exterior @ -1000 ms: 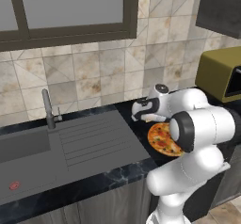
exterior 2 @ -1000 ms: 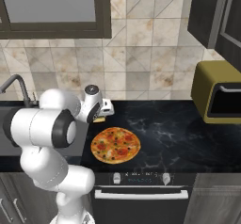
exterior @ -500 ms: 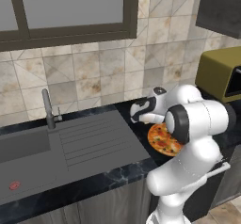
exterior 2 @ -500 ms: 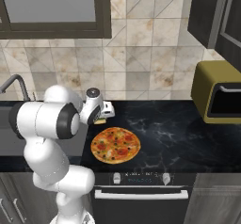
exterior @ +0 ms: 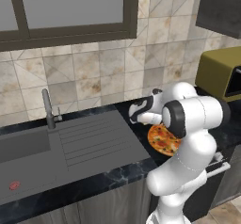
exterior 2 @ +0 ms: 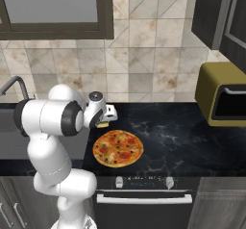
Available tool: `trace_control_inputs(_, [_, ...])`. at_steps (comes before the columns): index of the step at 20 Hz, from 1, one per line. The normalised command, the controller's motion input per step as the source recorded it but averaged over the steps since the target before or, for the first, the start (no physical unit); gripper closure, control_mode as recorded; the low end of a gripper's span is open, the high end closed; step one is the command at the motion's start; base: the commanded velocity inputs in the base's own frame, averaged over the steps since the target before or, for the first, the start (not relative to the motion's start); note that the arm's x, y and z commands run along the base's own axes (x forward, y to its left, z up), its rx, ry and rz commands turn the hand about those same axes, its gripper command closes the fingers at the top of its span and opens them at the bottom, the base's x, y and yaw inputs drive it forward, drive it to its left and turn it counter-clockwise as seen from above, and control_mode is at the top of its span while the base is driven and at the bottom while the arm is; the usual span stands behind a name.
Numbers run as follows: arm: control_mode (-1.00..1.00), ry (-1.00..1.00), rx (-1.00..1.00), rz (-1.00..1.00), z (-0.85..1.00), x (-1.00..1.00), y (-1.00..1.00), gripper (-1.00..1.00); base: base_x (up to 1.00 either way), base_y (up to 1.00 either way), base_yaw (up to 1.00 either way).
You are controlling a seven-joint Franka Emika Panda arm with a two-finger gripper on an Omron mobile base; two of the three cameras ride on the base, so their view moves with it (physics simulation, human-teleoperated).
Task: Open the cabinet. Pick the sponge and place it next to the sink. Then close the cabinet.
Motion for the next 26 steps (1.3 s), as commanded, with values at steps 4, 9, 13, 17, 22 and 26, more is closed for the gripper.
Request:
trace_control_inputs(4, [-1.0,0.0,-0.02,0.0,-0.17,0.0,0.05,1.0,0.0,0.0,0.0])
trace_control_inputs(9, [-1.0,0.0,-0.04,0.0,-0.16,0.0,0.08,1.0,0.0,0.0,0.0])
trace_control_inputs(13, [-1.0,0.0,-0.02,0.0,-0.04,0.01,0.0,1.0,0.0,0.0,0.0])
trace_control_inputs(17, [-1.0,-0.03,0.0,0.0,0.0,0.04,0.0,1.0,0.0,0.0,0.0])
trace_control_inputs(22, [-1.0,-0.05,0.0,0.0,-0.01,0.12,0.0,1.0,0.0,0.0,0.0])
trace_control_inputs(26, [-1.0,-0.03,0.0,0.0,-0.08,0.15,0.0,1.0,0.0,0.0,0.0])
